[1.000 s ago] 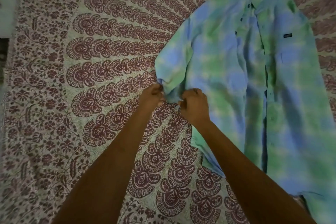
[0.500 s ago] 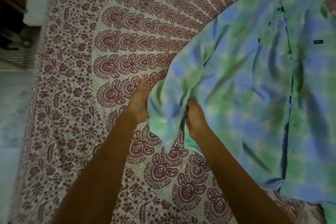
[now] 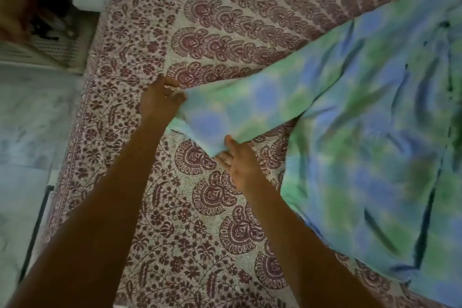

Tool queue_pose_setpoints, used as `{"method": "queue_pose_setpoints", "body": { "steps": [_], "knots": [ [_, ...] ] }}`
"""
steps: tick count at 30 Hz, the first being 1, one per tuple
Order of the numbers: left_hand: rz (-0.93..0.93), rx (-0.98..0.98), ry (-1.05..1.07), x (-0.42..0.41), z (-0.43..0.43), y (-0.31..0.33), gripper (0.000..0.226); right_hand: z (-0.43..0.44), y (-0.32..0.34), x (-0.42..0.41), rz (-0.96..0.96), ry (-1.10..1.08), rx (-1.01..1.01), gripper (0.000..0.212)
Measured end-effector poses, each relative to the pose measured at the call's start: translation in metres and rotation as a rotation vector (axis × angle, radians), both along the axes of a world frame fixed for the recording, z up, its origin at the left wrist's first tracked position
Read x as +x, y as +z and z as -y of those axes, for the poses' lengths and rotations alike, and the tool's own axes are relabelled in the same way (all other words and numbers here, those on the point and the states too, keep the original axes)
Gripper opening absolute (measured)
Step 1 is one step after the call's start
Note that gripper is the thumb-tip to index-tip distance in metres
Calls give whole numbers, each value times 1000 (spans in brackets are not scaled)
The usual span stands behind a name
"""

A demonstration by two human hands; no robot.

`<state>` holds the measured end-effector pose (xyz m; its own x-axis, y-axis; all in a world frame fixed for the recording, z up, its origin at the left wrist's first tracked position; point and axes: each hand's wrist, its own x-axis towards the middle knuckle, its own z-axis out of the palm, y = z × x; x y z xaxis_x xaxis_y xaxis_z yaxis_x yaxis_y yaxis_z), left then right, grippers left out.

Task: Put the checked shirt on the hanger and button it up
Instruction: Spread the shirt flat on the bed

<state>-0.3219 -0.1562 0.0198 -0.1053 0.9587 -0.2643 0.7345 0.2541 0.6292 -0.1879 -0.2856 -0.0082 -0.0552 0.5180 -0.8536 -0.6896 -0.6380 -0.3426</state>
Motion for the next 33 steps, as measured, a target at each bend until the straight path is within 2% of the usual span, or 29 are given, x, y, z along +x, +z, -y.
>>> {"method": "queue_pose_setpoints", "body": {
  "steps": [2, 4, 6, 9, 10, 12, 14, 17, 19, 21, 23, 24, 26, 28, 29, 31, 33],
  "knots": [
    [-254, -59, -43, -17, 6, -15, 37, -3, -2, -17, 55, 161, -89, 19],
    [-316, -153, -38, -29, 17, -31, 42, -6, -7, -25, 92, 185, -112, 33],
    [-189, -210, 23, -37, 31, -46, 39, -5, -12, -27, 108, 104, -53, 33],
    [265, -251, 172, -47, 48, -60, 30, -4, -21, -30, 189, 87, 77, 16],
    [342, -232, 207, -47, 53, -61, 32, -5, -22, -31, 221, 124, 99, 15],
    [334, -173, 187, -47, 55, -62, 42, -9, -25, -36, 272, 170, 125, 17],
    [296, -140, 61, -43, 49, -62, 51, -14, -27, -40, 330, 84, 165, 26],
    [252, -151, -17, -41, 32, -63, 43, -19, -29, -46, 383, -78, 258, 34],
    [290, -190, -6, -42, 21, -58, 33, -21, -31, -50, 476, 9, 350, 52],
    [427, -216, 9, -41, 15, -48, 17, -25, -33, -50, 582, 42, 373, 44],
    [644, -260, 138, -41, 12, -37, 8, -33, -33, -46, 530, 7, 300, 34],
    [737, -274, 219, -43, 11, -33, 10, -36, -30, -47, 423, 4, 259, 31],
    [794, -261, 339, -51, 12, -31, 13, -40, -20, -57, 189, 88, 163, 27],
    [702, -230, 418, -61, 15, -33, 24, -38, -11, -77, 46, 251, 91, 23],
    [588, -214, 443, -68, 18, -35, 27, -36, -9, -87, 11, 299, 67, 21],
    [324, -204, 416, -84, 28, -41, 27, -28, -15, -101, 45, 336, -1, 18],
    [238, -268, 358, -100, 39, -51, 27, -17, -31, -103, 150, 342, -30, 9]
  ]
}}
